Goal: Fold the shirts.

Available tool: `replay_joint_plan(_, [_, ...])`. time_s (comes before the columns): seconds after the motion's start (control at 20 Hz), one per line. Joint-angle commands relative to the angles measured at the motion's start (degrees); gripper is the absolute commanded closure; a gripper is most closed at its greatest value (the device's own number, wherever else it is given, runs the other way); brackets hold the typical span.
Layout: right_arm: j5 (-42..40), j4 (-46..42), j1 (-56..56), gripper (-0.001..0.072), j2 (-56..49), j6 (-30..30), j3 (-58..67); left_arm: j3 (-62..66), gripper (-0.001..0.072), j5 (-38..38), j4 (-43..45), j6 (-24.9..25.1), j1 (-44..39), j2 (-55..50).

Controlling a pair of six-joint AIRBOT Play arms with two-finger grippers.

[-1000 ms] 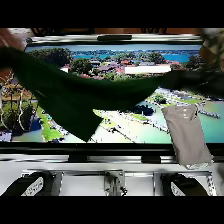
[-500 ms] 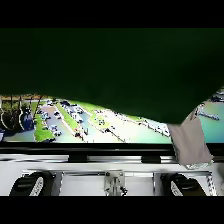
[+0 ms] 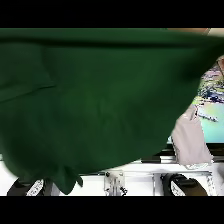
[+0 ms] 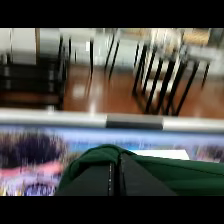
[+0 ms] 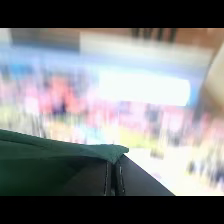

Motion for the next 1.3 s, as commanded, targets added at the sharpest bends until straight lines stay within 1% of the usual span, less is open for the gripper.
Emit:
replay_joint_plan(0.0, [-0.11,0.42,-0.04,0.0642,-9.27,3.37,-8.52,-2.25,0.0675,-3.65,0.68,2.10,0.07,-12.68])
replay_joint_plan(0.1, [-9.31,3.85,0.02,0.0642,-16.44,5.03,-12.92,-2.43,0.0675,-3.19,0.63,2.08,0.07,-20.98])
replay_joint_plan(0.2, [-17.14,7.78,0.02,0.0642,-24.24,7.34,-13.25,-2.43,0.0674,-1.18,0.15,1.84,0.07,-28.72])
replay_joint_plan(0.3, [-25.86,12.72,0.02,0.0642,-30.64,10.01,-13.25,-2.40,0.0674,1.29,-2.71,1.86,0.04,-35.08])
replay_joint_plan(0.4, [-32.89,17.99,0.02,0.0642,-35.01,11.56,-13.25,-2.40,0.0674,3.96,-5.25,1.86,0.02,-40.22])
replay_joint_plan(0.5, [-36.04,22.38,0.02,0.0641,-38.27,11.98,-13.25,-2.43,0.0674,4.79,-6.91,1.86,0.02,-44.30])
replay_joint_plan(0.55, [-35.58,23.80,0.02,0.0642,-39.67,12.00,-13.25,-2.43,0.0674,4.46,-7.98,1.84,0.02,-46.12])
replay_joint_plan(0.65, [-32.48,25.31,0.13,0.0641,-41.79,11.98,-13.25,-2.43,0.0674,2.14,-11.78,1.84,0.00,-49.05])
replay_joint_plan(0.7, [-30.95,26.73,0.09,0.0608,-42.47,11.96,-13.25,-2.40,0.0662,0.00,-14.43,1.84,0.02,-50.29])
replay_joint_plan(0.75, [-30.21,27.82,0.09,0.0451,-42.42,11.91,-13.25,-2.38,0.0595,-2.54,-15.89,1.84,0.09,-51.04])
replay_joint_plan(0.8, [-29.62,28.92,-0.28,0.0203,-41.68,11.63,-13.22,-2.23,0.0450,-5.38,-15.87,1.88,0.28,-51.06])
replay_joint_plan(0.85, [-28.33,29.51,-0.87,0.0189,-40.24,10.10,-13.20,-1.31,0.0285,-9.90,-14.95,1.92,1.11,-50.86])
replay_joint_plan(0.9, [-25.73,28.89,-1.86,0.0189,-38.12,7.82,-13.18,0.22,0.0241,-15.54,-12.94,1.95,2.45,-50.75])
replay_joint_plan(0.95, [-21.94,27.45,-3.10,0.0189,-35.95,5.01,-13.18,1.79,0.0242,-22.18,-9.86,1.92,4.37,-50.60])
replay_joint_plan(1.0, [-16.26,24.63,-4.59,0.0190,-33.73,1.79,-13.18,2.56,0.0249,-27.93,-7.08,1.88,6.45,-50.23])
replay_joint_plan(1.05, [-8.98,20.59,-6.08,0.0190,-32.09,-0.28,-13.20,2.29,0.0257,-33.14,-4.70,1.86,8.79,-49.55])
replay_joint_plan(1.1, [-1.42,17.31,-7.41,0.0190,-31.34,-1.64,-13.27,0.68,0.0258,-36.74,-3.04,1.90,10.95,-48.52])
replay_joint_plan(1.15, [6.43,15.67,-8.92,0.0190,-31.39,-3.48,-13.51,-2.36,0.0265,-37.68,-2.16,1.88,12.81,-47.08])
replay_joint_plan(1.2, [11.67,15.96,-10.45,0.0190,-31.39,-5.03,-14.80,-6.80,0.0335,-37.22,-2.14,1.88,14.53,-45.27])
replay_joint_plan(1.25, [14.97,16.96,-11.65,0.0190,-31.36,-5.40,-16.52,-12.74,0.0343,-35.32,-2.38,1.88,16.00,-43.12])
